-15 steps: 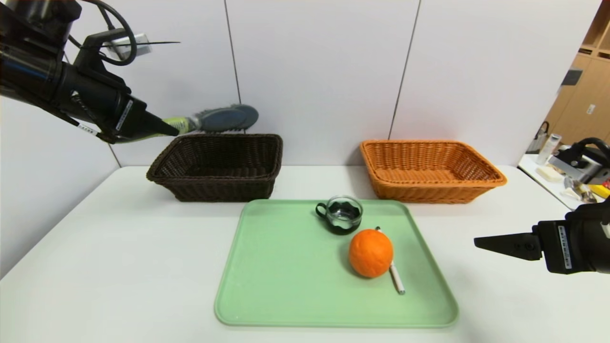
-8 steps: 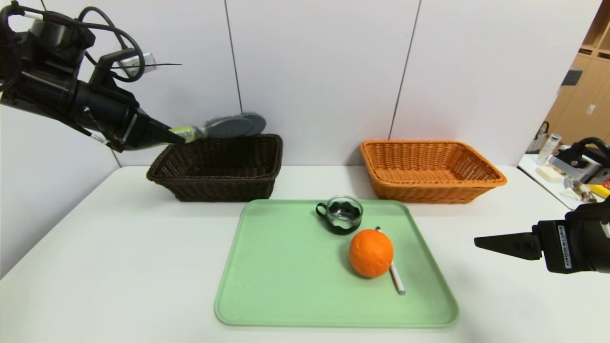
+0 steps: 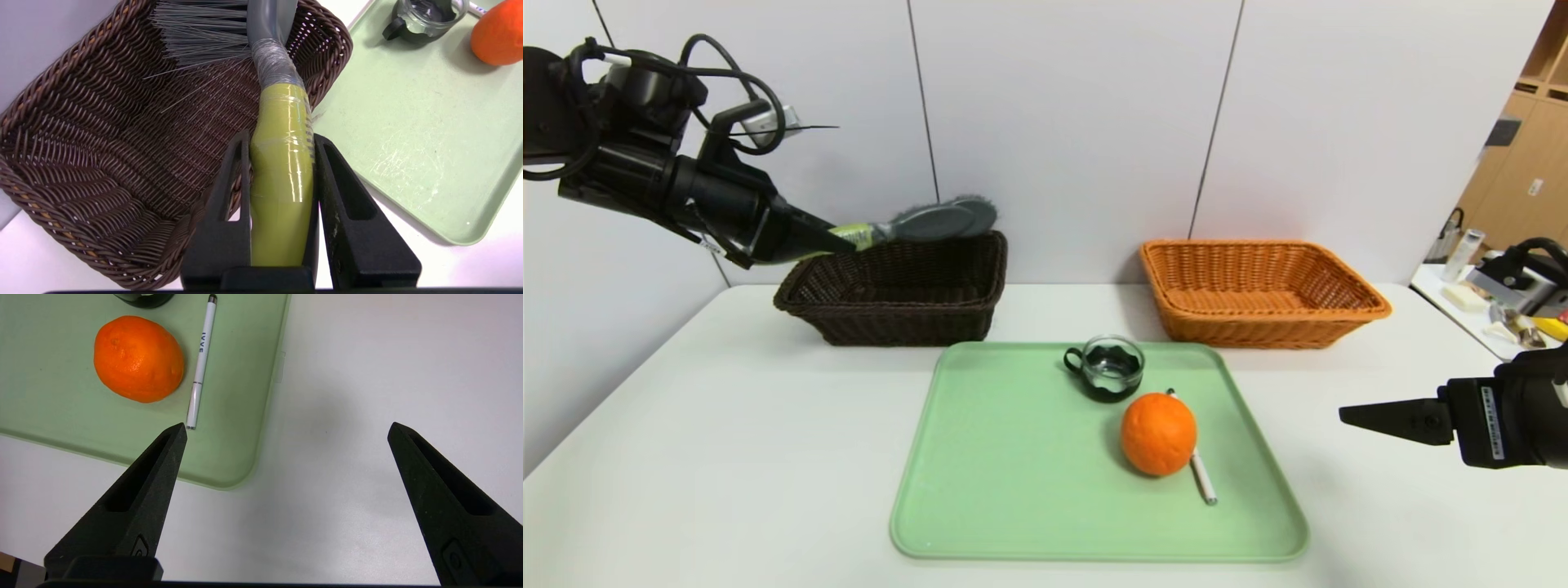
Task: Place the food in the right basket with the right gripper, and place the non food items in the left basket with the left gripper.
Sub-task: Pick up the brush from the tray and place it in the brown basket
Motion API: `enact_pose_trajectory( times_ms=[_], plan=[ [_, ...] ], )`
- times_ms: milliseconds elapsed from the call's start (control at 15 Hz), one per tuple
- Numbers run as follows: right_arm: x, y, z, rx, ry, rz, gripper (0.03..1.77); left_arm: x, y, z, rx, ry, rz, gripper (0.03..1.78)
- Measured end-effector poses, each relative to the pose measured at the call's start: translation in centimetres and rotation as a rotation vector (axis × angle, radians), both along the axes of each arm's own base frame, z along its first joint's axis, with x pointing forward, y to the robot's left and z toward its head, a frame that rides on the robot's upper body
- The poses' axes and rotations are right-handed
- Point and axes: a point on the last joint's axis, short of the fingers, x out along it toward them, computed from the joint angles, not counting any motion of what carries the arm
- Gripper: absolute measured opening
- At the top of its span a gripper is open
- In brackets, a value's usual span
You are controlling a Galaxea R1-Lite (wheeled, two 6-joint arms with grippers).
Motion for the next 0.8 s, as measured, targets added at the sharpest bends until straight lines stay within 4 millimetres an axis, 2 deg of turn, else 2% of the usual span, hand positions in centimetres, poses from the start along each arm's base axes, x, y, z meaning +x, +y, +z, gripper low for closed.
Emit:
enact_pose_trajectory(
  times_ms=[533, 800],
  plan=[
    [-0.1, 0.0, -0.3, -0.005, 0.01, 0.003, 1.7, 2.3, 2.1, -2.0, 0.046, -0.06, -0.004, 0.5],
    [-0.1, 0.0, -0.4, -0.006, 0.015, 0.001, 1.7, 2.4, 2.7, -2.5, 0.035, -0.075, -0.048, 0.5]
  ],
)
